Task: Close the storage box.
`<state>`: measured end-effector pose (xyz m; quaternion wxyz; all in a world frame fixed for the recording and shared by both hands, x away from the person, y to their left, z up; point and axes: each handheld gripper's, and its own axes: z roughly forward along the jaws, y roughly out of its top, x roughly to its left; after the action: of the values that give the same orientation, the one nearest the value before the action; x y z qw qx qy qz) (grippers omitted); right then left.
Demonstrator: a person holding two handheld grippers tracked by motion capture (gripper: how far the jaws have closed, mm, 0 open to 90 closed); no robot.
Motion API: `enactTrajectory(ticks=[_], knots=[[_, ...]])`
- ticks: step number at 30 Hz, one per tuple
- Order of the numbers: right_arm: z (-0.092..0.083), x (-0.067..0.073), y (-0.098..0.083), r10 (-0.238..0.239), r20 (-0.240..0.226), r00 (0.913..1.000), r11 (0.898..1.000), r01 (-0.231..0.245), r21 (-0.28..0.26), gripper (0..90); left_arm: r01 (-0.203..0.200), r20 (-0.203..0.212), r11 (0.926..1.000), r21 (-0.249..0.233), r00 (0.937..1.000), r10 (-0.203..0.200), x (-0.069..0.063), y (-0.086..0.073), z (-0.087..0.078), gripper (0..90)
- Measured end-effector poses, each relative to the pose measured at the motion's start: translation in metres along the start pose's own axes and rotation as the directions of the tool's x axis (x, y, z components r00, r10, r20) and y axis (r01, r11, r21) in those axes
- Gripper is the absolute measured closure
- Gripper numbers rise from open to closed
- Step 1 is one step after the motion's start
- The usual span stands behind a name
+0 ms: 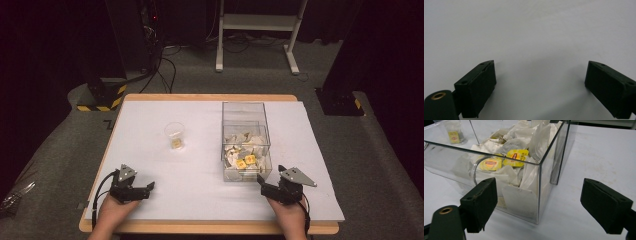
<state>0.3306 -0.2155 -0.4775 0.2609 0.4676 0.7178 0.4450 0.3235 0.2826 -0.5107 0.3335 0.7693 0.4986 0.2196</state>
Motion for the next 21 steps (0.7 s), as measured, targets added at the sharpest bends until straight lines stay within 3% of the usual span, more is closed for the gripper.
enactTrajectory(ticks=[21], knots=[[0.019,-0.004,0.011,0.033,0.027,0.9991,0.999,-0.032,-0.030,14.2,0.004,-0.001,1.0000,-0.001,1.0000,-0.004,0.000,0.000,0.000,10.4]])
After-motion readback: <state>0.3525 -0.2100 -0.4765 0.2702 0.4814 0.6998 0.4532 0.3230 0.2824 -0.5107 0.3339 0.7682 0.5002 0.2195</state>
